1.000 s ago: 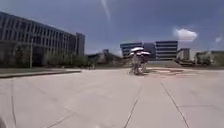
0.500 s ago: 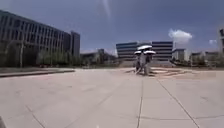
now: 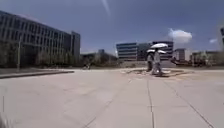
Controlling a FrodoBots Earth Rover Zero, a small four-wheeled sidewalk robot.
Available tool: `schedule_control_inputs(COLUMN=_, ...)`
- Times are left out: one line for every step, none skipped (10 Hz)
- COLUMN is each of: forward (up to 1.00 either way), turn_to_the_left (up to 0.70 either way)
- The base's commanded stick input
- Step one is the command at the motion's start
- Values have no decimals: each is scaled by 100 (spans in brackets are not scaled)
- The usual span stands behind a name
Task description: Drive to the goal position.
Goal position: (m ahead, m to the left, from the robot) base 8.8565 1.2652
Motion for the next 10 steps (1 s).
schedule_control_inputs(forward=85, turn_to_the_left=-34)
schedule_control_inputs(forward=85, turn_to_the_left=-7)
schedule_control_inputs(forward=85, turn_to_the_left=-3)
schedule_control_inputs(forward=85, turn_to_the_left=-3)
schedule_control_inputs(forward=85, turn_to_the_left=-3)
schedule_control_inputs(forward=85, turn_to_the_left=-3)
schedule_control_inputs(forward=85, turn_to_the_left=-10)
schedule_control_inputs(forward=85, turn_to_the_left=-33)
schedule_control_inputs(forward=85, turn_to_the_left=-24)
schedule_control_inputs(forward=85, turn_to_the_left=-12)
